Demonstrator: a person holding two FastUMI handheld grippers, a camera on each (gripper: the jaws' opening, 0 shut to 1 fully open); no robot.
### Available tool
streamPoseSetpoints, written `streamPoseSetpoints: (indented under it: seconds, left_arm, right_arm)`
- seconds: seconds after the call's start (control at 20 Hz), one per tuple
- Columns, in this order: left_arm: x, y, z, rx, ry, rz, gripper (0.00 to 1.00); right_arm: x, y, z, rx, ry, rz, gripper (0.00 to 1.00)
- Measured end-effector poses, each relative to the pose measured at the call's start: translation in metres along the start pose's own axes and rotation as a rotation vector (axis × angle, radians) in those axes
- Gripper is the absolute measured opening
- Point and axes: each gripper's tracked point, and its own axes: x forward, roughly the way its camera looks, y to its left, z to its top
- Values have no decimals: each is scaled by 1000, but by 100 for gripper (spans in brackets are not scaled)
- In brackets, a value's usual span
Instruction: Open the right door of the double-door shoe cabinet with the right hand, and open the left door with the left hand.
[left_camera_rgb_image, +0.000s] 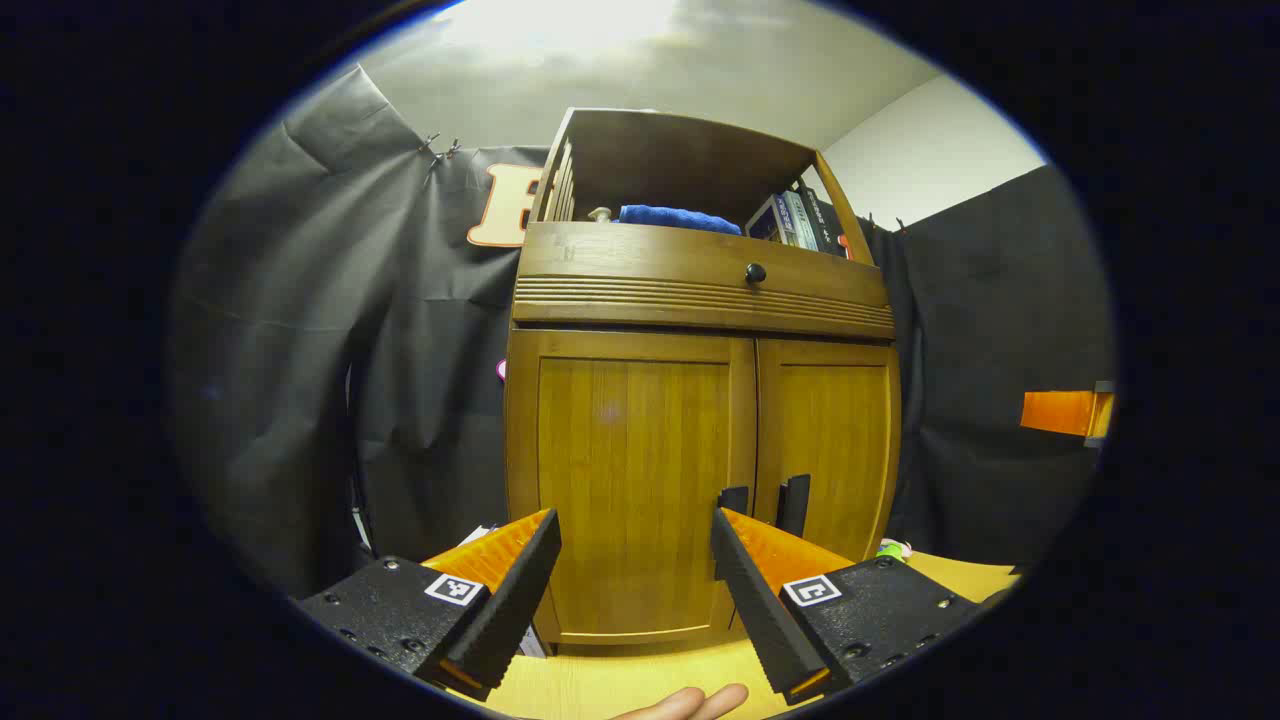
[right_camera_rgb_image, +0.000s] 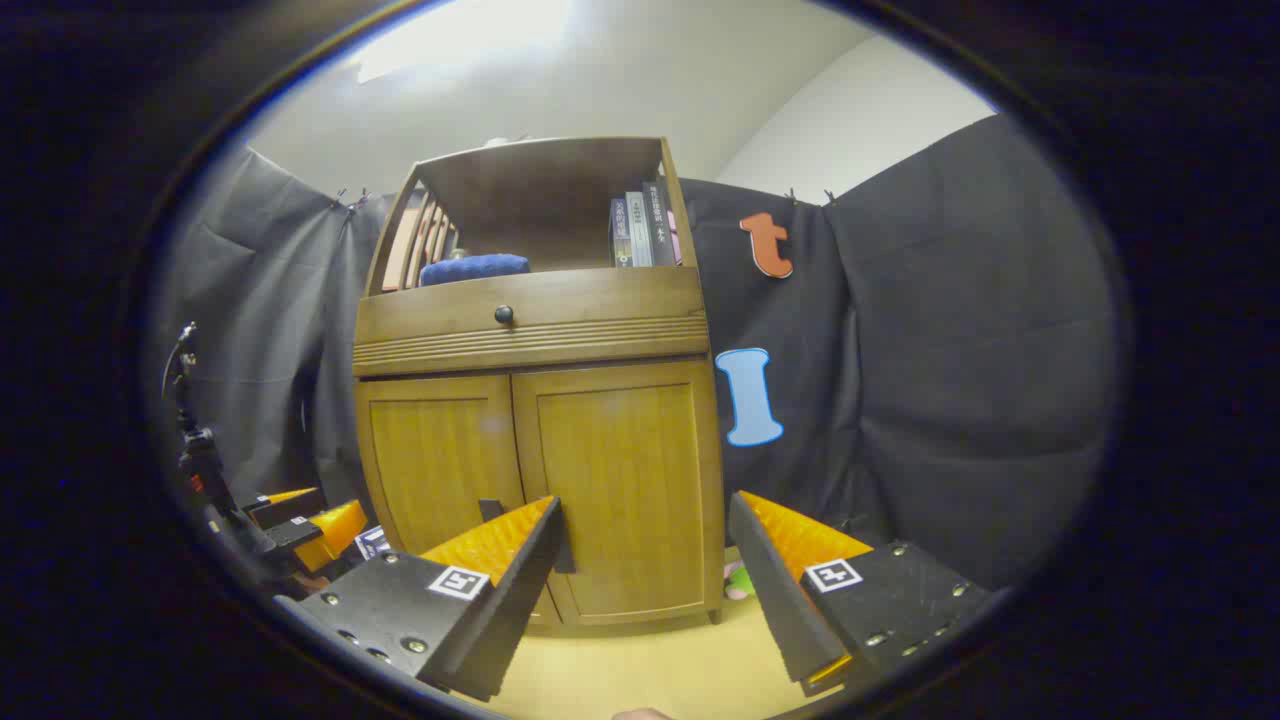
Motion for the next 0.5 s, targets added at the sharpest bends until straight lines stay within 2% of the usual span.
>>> streamPoseSetpoints:
  seconds: [0.5]
  left_arm:
    - [-5, 9, 6, -38, -16, 3, 88]
  right_arm:
    - [13, 24, -18, -49, 42, 40, 100]
